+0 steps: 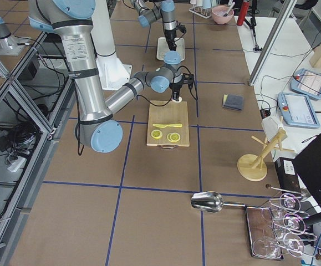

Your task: Put spoon and bun in bowl

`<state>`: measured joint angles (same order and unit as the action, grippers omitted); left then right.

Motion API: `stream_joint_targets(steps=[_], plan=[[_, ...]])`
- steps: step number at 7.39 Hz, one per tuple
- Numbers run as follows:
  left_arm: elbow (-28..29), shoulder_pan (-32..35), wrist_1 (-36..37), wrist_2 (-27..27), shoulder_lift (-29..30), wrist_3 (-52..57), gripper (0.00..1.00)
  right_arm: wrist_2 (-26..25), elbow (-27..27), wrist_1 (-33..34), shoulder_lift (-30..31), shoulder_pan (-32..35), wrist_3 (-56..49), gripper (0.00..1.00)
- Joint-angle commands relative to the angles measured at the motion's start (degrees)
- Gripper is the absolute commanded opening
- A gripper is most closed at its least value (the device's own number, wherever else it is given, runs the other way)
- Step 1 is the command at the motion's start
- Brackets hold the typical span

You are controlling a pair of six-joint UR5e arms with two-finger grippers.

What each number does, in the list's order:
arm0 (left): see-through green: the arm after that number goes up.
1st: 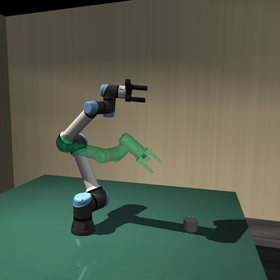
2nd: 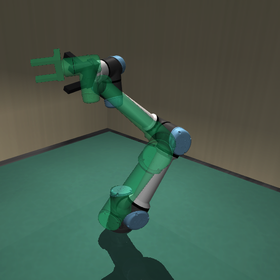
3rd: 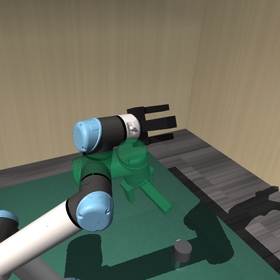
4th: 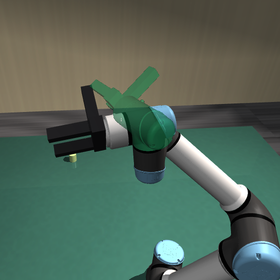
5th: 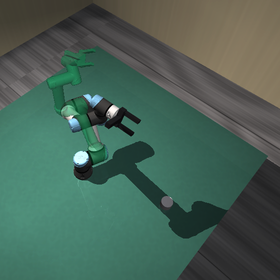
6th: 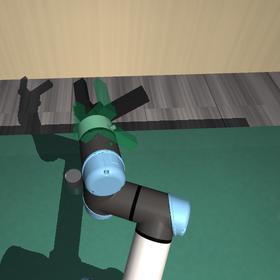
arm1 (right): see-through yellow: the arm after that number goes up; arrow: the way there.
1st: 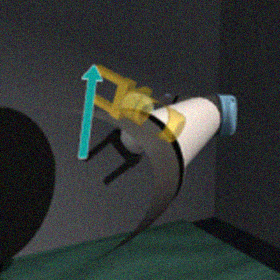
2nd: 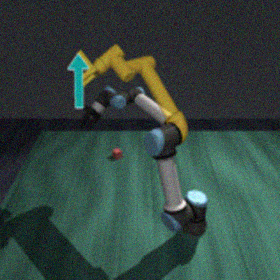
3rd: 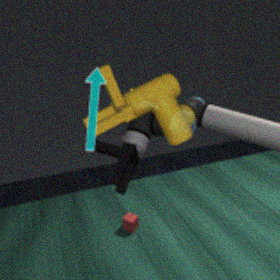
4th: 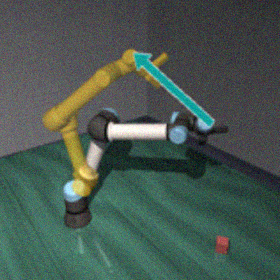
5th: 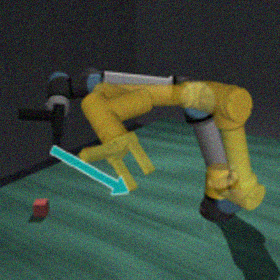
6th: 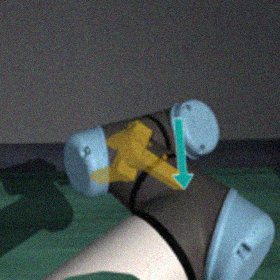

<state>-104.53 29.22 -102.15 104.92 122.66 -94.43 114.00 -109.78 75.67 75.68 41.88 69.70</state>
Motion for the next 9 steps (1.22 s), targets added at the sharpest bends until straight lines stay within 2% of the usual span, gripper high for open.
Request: stream_joint_targets(steps=[1,4,5,6,8,9], plan=[[5.19,-3.12,-4.53,-2.88,3.02,-2.17,0.0,2.63,-1.48,0.0,-0.18,1.53,0.43,0.3],[6.09,-3.47,-6.22,-2.88,3.63,-2.17,0.0,2.63,-1.57,0.0,-0.27,1.71,0.52,0.3],[5.66,-3.47,-6.13,-2.79,3.98,-2.08,0.59,2.63,-1.57,0.0,-0.27,1.71,0.52,0.3],[5.57,-3.47,-6.05,-2.96,3.81,-1.64,1.0,2.63,-1.75,0.0,-0.35,1.71,0.61,0.3],[4.43,-1.55,-5.44,-2.79,3.29,-1.38,1.0,2.63,-1.66,0.0,-1.23,1.54,1.48,0.3],[1.99,0.73,-4.21,-2.53,1.8,1.5,1.0,2.54,-1.4,0.0,-2.97,1.45,2.36,0.3]])
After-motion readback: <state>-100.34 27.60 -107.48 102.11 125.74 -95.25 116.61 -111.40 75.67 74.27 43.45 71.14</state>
